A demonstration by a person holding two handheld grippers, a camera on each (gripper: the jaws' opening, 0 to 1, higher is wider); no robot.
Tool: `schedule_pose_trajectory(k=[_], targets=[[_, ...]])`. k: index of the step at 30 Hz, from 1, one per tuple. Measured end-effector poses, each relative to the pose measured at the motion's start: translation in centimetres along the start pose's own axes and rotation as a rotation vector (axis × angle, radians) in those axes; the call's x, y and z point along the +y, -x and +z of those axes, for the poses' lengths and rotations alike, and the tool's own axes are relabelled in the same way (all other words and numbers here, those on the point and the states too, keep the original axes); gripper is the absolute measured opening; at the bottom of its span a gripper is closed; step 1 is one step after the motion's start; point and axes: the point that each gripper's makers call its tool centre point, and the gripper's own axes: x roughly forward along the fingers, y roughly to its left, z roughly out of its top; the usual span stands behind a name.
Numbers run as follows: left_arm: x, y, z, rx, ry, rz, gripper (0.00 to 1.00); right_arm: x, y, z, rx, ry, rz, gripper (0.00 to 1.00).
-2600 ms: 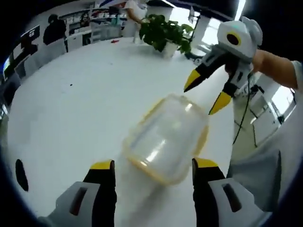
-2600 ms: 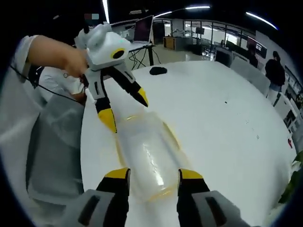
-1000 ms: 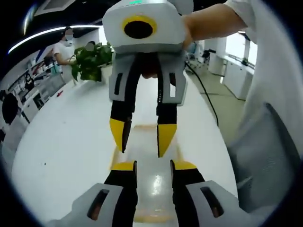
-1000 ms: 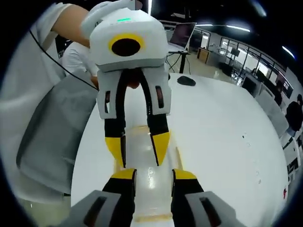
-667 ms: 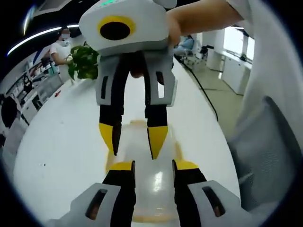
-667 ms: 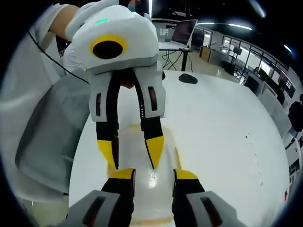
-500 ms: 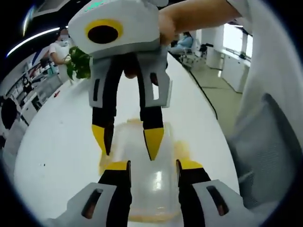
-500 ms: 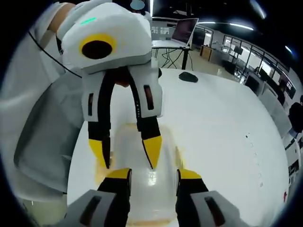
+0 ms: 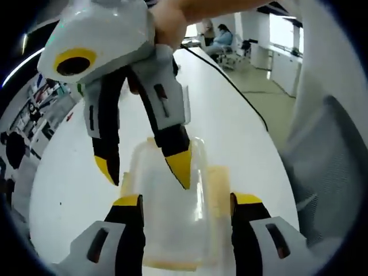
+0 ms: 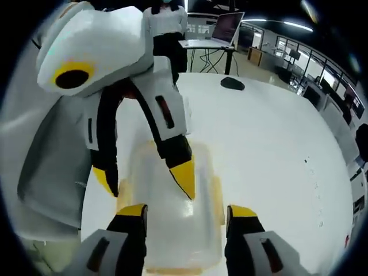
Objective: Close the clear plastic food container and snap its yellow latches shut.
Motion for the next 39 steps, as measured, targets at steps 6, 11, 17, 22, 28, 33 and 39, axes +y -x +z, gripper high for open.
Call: schedule_pose_trajectory(k=[6,11,17,22,28,33,39], targets=[[1.0,0.3,0.0,0.003,-0.006,0.023,0.51,-0.1,-0.1,-0.1,0.011,-0.015,0.017,0.52],[0.6,0.4,0.1,0.005,-0.031,-0.003,0.46,0.0,-0.2,0.0,0.036,0.014,0.038,0.52],[0.6,0.2,0.0,0.039,-0.046,-0.01,0.45,-0.1,-0.4,0.0,0.064,0.022,0.076,0.52],[0.7,0.2,-0.1,0.063,-0.046,-0.007,0.45,-0.4,-0.5,-0.1,0.085,0.016,0.106,0.49],[0.8,0.1,-0.1,0.062,-0.045,-0.01,0.44,-0.4,-0.8,-0.3,0.128,-0.003,0.164,0.48],[0.8,0.1,-0.2,0.056,-0.053,-0.01,0.44,-0.5,-1.2,-0.5,0.117,-0.057,0.243,0.48],[0.6,0.0,-0.1,0.056,-0.052,-0.025,0.44,-0.9,-1.2,-0.1,0.119,-0.108,0.298,0.38]])
